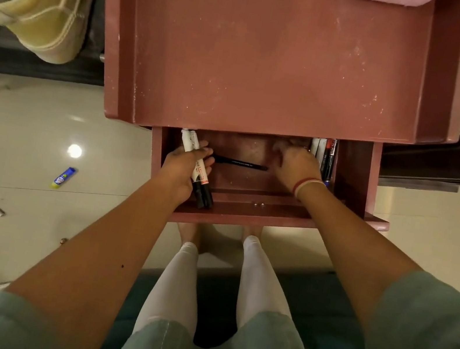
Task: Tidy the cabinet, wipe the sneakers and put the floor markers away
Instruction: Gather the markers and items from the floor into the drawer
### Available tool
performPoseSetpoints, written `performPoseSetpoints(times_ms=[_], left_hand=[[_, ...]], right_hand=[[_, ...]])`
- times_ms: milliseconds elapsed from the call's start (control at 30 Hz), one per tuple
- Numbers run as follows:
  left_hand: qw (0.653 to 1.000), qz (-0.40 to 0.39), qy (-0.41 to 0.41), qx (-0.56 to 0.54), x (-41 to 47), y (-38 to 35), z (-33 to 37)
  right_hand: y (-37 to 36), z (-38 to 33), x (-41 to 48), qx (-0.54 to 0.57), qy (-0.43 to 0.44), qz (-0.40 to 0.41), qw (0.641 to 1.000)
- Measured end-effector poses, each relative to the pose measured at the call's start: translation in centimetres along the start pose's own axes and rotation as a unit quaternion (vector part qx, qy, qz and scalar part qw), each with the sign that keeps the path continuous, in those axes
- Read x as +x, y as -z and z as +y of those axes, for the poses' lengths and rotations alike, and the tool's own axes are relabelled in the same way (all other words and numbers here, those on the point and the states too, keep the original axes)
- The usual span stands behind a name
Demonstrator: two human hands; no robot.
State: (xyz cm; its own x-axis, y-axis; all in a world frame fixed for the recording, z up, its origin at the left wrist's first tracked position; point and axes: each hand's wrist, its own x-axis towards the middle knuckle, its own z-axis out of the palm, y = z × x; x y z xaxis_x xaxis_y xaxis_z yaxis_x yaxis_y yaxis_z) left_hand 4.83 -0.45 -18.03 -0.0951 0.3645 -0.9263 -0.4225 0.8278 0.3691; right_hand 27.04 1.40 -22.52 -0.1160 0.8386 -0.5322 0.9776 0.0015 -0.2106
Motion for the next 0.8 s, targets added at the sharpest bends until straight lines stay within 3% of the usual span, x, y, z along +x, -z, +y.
performPoseSetpoints(times_ms=[100,200,300,500,800], left_hand=[[1.000,0.002,0.003,-0.007,0.0,-0.4,-0.1],[1.000,0.010,-0.005,-0.012,0.2,-0.2,-0.1],[1.000,0.021,-0.010,-0.006,0.2,0.4,-0.2],[1.000,0.024,-0.005,0.002,-0.3,0.4,0.0],[1.000,-0.007,-0.001,0.023,-0.1,-1.2,-0.5]], right_hand=[[-0.2,-1.8,0.6,0.066,0.012,0.002,0.998],[-1.4,-4.7,1.4,-0.026,0.133,-0.075,0.988],[-2.0,-6.9,1.3,-0.078,0.188,-0.053,0.978],[-1.8,-4.3,1.6,-0.018,0.017,-0.020,0.999],[-0.3,0.3,-0.5,-0.067,-0.116,-0.003,0.991]])
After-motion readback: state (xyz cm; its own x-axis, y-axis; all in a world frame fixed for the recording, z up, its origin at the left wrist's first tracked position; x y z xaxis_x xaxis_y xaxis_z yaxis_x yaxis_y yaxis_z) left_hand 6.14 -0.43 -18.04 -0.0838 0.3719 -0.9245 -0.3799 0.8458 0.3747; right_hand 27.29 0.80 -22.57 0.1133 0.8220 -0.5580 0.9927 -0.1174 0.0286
